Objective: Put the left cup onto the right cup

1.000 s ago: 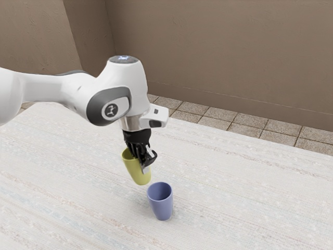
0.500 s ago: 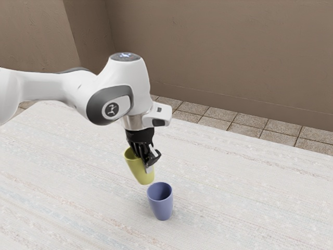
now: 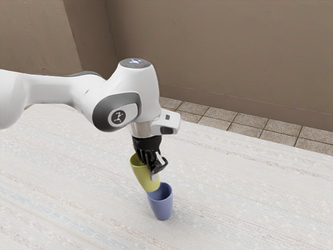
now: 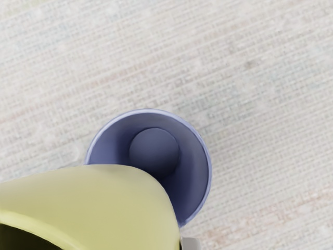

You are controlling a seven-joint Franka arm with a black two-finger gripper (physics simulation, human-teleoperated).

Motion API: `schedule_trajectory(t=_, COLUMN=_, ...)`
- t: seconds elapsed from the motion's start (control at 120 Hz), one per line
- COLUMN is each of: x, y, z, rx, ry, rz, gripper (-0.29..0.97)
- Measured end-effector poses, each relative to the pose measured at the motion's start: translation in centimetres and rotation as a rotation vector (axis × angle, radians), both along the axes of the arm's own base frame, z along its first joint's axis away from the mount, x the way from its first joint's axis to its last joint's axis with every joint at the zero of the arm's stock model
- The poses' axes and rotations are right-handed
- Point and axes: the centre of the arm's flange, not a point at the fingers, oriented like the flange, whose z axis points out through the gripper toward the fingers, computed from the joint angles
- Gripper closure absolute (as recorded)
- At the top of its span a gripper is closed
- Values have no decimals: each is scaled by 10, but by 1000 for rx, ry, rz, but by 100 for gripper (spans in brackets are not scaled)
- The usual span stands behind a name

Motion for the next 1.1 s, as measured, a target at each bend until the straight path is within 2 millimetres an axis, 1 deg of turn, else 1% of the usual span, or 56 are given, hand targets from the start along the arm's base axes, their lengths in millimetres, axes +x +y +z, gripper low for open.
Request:
schedule_trajectory(t=0.083, x=1, y=1, z=-1, rx=0, ry=0, rz=8, gripper=79)
schedule_trajectory(t=0.167, x=1, y=-1, z=-6, rx=3, ry=6, rz=9, gripper=79)
schedule_trajectory(t=0.45, x=11, y=-20, z=-10, rx=3, ry=3, rz=-4, gripper=79)
schedule_trajectory(t=0.617, x=11, y=-27, z=-17, rx=9, ry=15, rz=-10, gripper=79)
schedule_trajectory(t=1.1, x=14, y=-22, z=-28, rx=16, ry=30, rz=12, gripper=79)
